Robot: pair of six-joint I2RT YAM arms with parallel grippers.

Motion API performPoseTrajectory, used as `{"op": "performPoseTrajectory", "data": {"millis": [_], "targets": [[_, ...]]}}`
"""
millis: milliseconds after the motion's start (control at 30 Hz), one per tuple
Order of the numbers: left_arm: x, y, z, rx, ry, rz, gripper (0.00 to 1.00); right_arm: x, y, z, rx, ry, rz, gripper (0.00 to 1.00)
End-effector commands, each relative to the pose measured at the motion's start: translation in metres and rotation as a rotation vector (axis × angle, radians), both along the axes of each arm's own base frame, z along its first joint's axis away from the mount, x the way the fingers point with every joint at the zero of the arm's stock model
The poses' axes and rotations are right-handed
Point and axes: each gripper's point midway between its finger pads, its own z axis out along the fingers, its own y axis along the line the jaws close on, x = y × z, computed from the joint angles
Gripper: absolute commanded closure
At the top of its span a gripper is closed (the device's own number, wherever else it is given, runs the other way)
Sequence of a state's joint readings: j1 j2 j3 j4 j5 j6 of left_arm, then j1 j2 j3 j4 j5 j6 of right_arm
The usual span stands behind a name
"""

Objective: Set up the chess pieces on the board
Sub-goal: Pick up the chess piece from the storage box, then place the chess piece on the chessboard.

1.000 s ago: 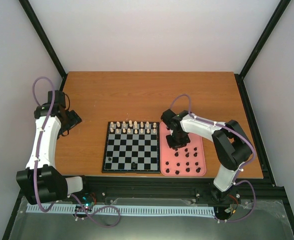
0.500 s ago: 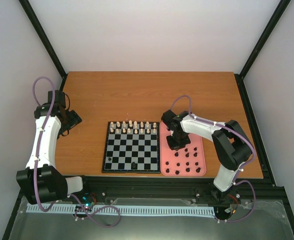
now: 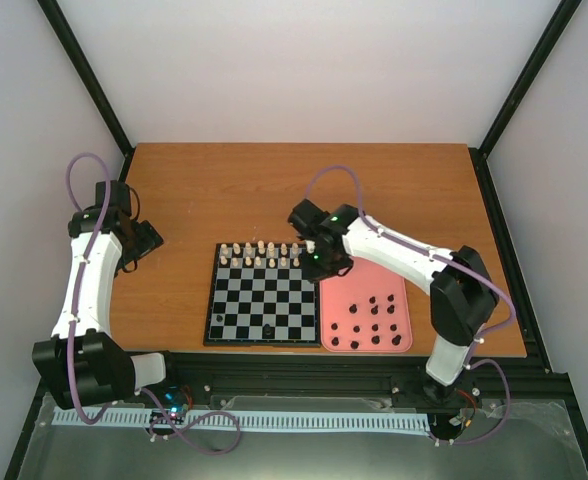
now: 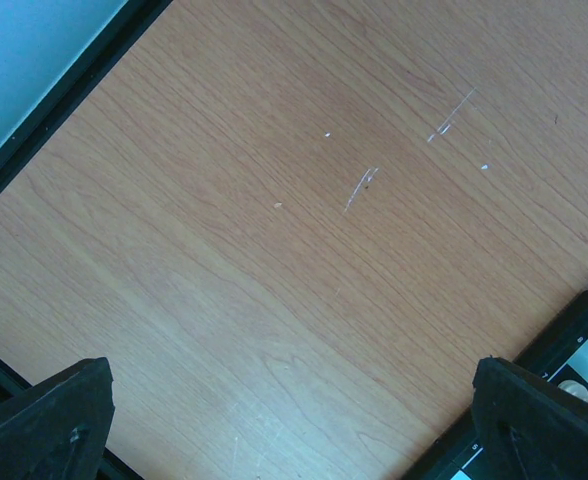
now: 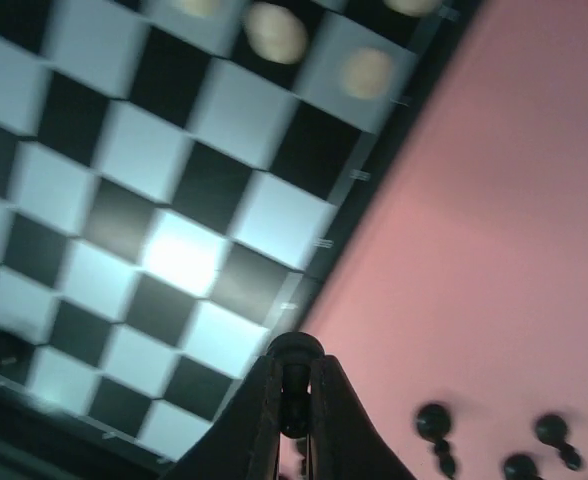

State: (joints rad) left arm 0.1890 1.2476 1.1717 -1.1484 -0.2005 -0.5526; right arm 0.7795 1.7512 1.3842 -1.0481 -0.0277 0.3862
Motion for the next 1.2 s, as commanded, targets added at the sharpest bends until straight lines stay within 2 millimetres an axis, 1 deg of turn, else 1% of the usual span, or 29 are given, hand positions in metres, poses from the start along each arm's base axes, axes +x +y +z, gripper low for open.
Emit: {"op": "performPoseTrajectory", "data": {"millis": [0, 100, 200, 233, 300, 367, 467, 667, 800, 933, 967, 1000, 1033, 1167], "targets": [[0.000, 0.002, 0.010, 0.022, -0.029, -0.014, 0.00, -0.021, 0.049, 0.010, 0.038, 0.018, 0.087, 0.97], [-0.001, -0.002, 0.011, 0.005, -0.043, -0.020, 0.00, -0.038, 0.095, 0.017, 0.078, 0.020, 0.169, 0.97], [-0.002, -0.007, 0.008, -0.024, -0.045, -0.027, 0.00, -0.053, 0.134, 0.018, 0.066, 0.016, 0.248, 0.97], [-0.002, -0.010, 0.006, -0.037, -0.041, -0.030, 0.00, -0.056, 0.150, 0.025, 0.075, 0.003, 0.273, 0.97], [-0.003, -0.014, 0.004, -0.055, -0.040, -0.035, 0.00, -0.066, 0.171, 0.024, 0.072, 0.019, 0.311, 0.97], [-0.002, -0.015, 0.004, -0.059, -0.049, -0.035, 0.00, -0.077, 0.186, 0.017, 0.068, 0.035, 0.337, 0.97], [0.000, -0.016, 0.008, -0.060, -0.060, -0.037, 0.00, -0.094, 0.199, 0.003, 0.061, 0.077, 0.364, 0.97], [0.005, -0.020, 0.008, -0.084, -0.081, -0.042, 0.00, -0.106, 0.209, -0.018, 0.040, 0.105, 0.390, 0.97], [0.005, -0.021, 0.011, -0.085, -0.088, -0.046, 0.00, -0.106, 0.215, -0.028, 0.035, 0.111, 0.394, 0.97], [0.005, -0.022, 0.012, -0.088, -0.091, -0.048, 0.00, -0.100, 0.221, -0.031, 0.039, 0.084, 0.388, 0.97], [0.005, -0.022, 0.012, -0.088, -0.092, -0.049, 0.00, -0.102, 0.221, -0.037, 0.031, 0.094, 0.390, 0.97], [0.005, -0.022, 0.011, -0.088, -0.091, -0.049, 0.00, -0.100, 0.227, -0.033, 0.048, 0.088, 0.392, 0.97], [0.006, -0.022, 0.011, -0.088, -0.091, -0.050, 0.00, -0.100, 0.228, -0.033, 0.047, 0.091, 0.395, 0.97], [0.007, -0.023, 0.011, -0.092, -0.090, -0.053, 0.00, -0.098, 0.229, -0.037, 0.036, 0.087, 0.396, 0.97]]}}
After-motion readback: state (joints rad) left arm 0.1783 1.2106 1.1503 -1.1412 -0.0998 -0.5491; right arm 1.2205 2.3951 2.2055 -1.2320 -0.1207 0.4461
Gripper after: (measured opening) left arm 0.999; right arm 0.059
